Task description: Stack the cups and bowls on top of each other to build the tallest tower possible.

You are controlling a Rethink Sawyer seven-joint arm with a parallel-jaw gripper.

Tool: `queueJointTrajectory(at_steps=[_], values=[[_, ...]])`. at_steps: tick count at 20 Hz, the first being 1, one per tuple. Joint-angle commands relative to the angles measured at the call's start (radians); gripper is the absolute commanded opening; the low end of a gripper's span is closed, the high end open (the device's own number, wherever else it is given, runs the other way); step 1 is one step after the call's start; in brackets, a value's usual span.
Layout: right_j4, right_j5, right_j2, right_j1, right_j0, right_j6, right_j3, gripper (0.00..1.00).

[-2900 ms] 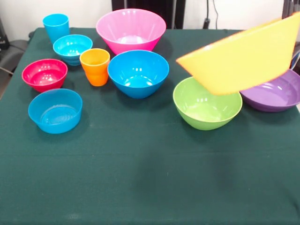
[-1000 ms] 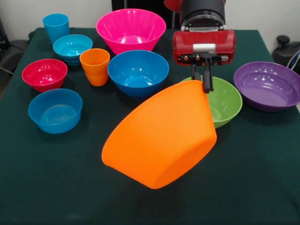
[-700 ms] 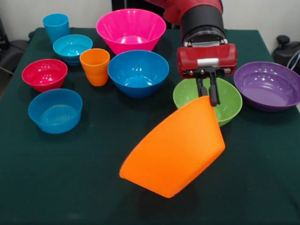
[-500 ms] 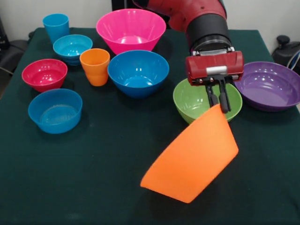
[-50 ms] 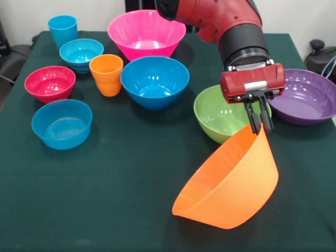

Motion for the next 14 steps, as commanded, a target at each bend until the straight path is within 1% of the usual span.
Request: queueJointTrajectory(at_steps=[1, 2, 3, 4, 5, 6, 7, 11, 14], values=[[-0.084, 0.037, 0.166, 0.013, -0.047, 0.224, -0.082, 0.00], [-0.095, 0.049, 0.170, -0.013, -0.052, 0.238, -0.067, 0.00], [-0.105, 0.058, 0.178, -0.018, -0.059, 0.247, -0.069, 0.00], [-0.113, 0.056, 0.190, 0.006, -0.064, 0.248, -0.086, 0.00], [-0.124, 0.065, 0.200, 0.007, -0.071, 0.255, -0.090, 0.00], [-0.140, 0.079, 0.206, -0.014, -0.084, 0.272, -0.080, 0.00], [-0.157, 0.086, 0.219, -0.016, -0.094, 0.284, -0.084, 0.00], [-0.201, 0.109, 0.265, -0.001, -0.129, 0.313, -0.106, 0.00], [-0.218, 0.134, 0.287, 0.005, -0.141, 0.315, -0.120, 0.00]])
